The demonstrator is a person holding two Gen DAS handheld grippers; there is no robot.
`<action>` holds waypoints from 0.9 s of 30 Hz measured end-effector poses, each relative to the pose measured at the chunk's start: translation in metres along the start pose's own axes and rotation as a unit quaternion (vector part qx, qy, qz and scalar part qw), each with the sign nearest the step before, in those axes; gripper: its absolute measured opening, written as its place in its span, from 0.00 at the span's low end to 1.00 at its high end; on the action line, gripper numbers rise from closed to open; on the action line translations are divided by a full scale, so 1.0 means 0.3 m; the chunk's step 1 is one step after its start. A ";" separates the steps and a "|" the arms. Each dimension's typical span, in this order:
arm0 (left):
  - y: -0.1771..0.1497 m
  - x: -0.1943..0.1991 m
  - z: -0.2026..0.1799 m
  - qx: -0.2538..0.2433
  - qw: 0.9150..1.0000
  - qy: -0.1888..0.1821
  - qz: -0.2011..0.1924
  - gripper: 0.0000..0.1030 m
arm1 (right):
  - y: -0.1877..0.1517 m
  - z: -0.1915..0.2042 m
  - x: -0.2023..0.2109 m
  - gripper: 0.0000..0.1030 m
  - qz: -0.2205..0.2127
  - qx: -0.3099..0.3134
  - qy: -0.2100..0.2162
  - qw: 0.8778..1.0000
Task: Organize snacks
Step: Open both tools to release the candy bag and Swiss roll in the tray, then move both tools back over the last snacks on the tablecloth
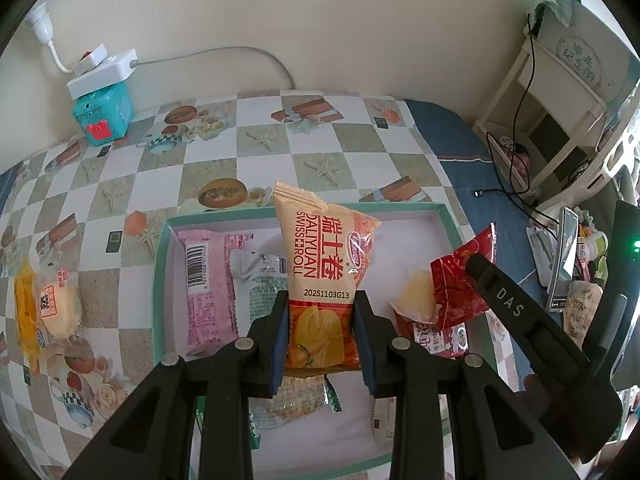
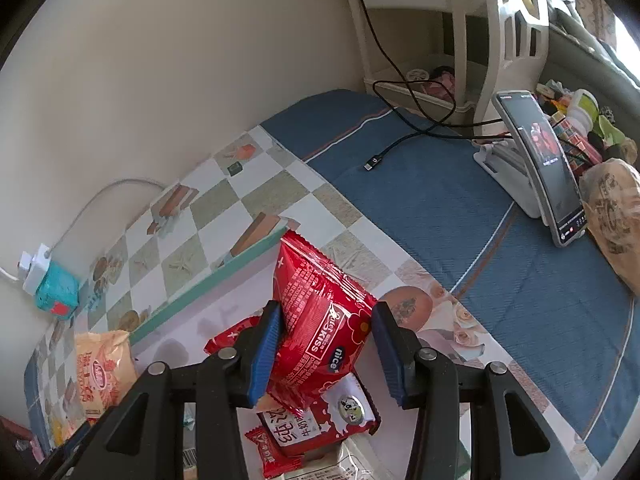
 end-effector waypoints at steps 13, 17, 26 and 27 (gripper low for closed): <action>-0.003 -0.012 0.015 0.017 1.000 -0.012 0.008 0.56 | 0.001 -0.005 -0.017 0.65 0.017 -0.010 0.014 1.000; 0.001 0.000 0.036 0.026 1.000 -0.013 0.006 0.56 | 0.003 -0.008 -0.012 0.66 0.017 -0.012 0.014 1.000; 0.002 0.020 0.197 0.085 0.996 0.030 0.005 0.73 | -0.007 -0.001 0.002 0.90 0.025 -0.005 0.006 1.000; 0.000 0.024 0.219 0.091 0.995 0.038 0.004 0.74 | -0.009 0.003 0.004 0.94 0.025 -0.002 0.005 1.000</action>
Point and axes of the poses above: each gripper's, at about its wrist camera, not at the fingertips, and x roughly against the way its jaws point, z to its left, y to its top, the point moved 2 cm from there along -x, roughly the way its jaws point, and after that the axes turned 1 degree about z, right-handed, at the moved point
